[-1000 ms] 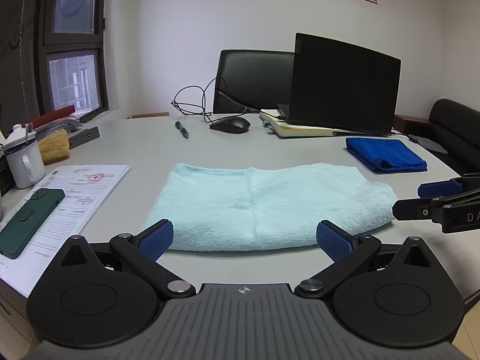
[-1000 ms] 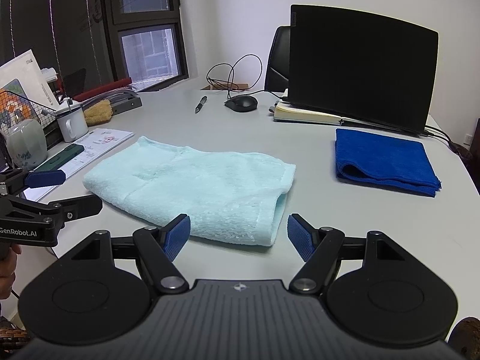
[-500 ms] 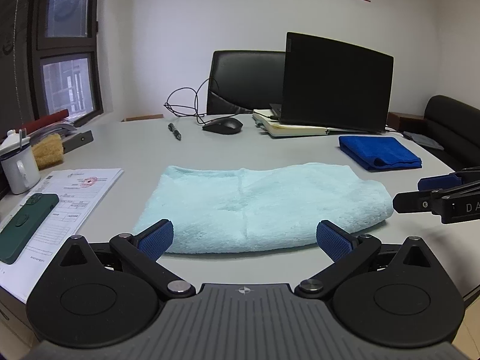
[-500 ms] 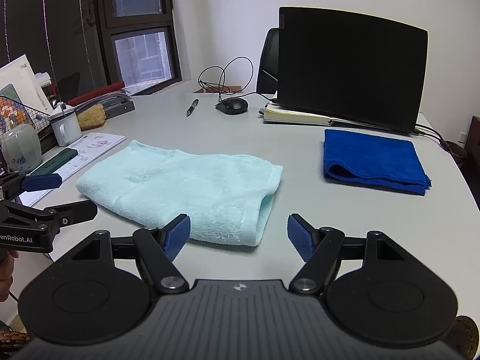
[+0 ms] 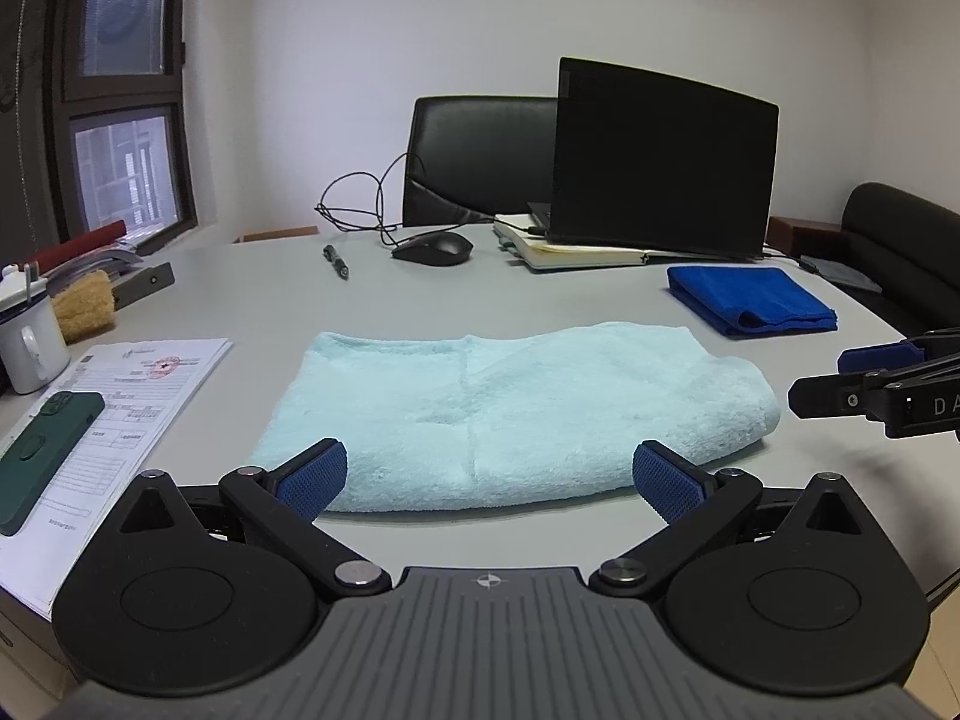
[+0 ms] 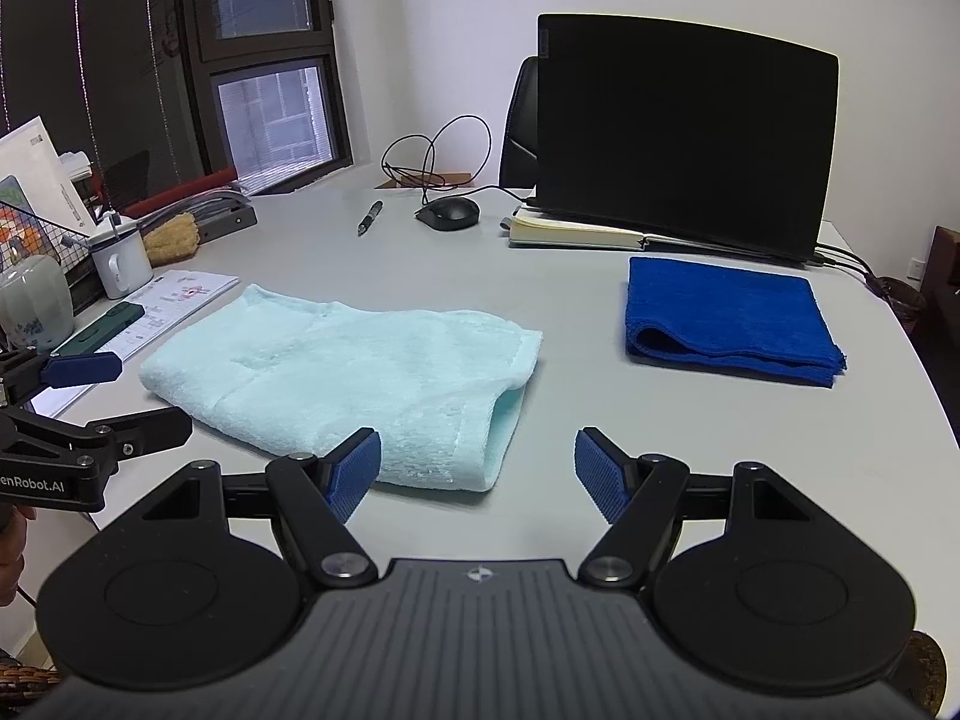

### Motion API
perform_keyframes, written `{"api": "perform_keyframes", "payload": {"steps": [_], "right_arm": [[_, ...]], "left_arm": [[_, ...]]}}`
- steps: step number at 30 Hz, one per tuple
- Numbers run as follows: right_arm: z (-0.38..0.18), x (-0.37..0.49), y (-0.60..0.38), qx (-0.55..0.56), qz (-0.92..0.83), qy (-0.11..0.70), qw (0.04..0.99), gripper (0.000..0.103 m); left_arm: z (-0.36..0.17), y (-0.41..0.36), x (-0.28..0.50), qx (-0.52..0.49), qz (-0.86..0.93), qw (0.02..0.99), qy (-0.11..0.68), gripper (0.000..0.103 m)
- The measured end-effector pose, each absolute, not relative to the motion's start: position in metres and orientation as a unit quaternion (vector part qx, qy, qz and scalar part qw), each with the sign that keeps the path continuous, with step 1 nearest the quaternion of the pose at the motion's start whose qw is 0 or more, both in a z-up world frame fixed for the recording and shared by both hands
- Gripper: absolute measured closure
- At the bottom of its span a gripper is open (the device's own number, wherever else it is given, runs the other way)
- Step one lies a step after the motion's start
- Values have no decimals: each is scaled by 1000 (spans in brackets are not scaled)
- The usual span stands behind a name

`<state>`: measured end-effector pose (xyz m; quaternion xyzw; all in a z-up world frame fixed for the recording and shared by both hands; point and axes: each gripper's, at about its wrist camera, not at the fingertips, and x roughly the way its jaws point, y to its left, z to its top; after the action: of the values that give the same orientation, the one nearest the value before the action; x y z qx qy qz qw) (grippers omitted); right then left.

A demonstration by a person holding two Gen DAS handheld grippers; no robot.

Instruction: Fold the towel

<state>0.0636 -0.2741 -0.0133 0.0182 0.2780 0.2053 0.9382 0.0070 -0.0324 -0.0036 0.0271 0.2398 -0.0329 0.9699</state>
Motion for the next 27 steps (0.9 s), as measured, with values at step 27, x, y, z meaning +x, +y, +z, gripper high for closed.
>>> {"api": "perform_keyframes", "payload": {"steps": [27], "right_arm": [[-15, 123, -322, 11, 123, 273, 954, 30]], "left_arm": [[-13, -49, 50, 44, -51, 965, 255, 0]]}}
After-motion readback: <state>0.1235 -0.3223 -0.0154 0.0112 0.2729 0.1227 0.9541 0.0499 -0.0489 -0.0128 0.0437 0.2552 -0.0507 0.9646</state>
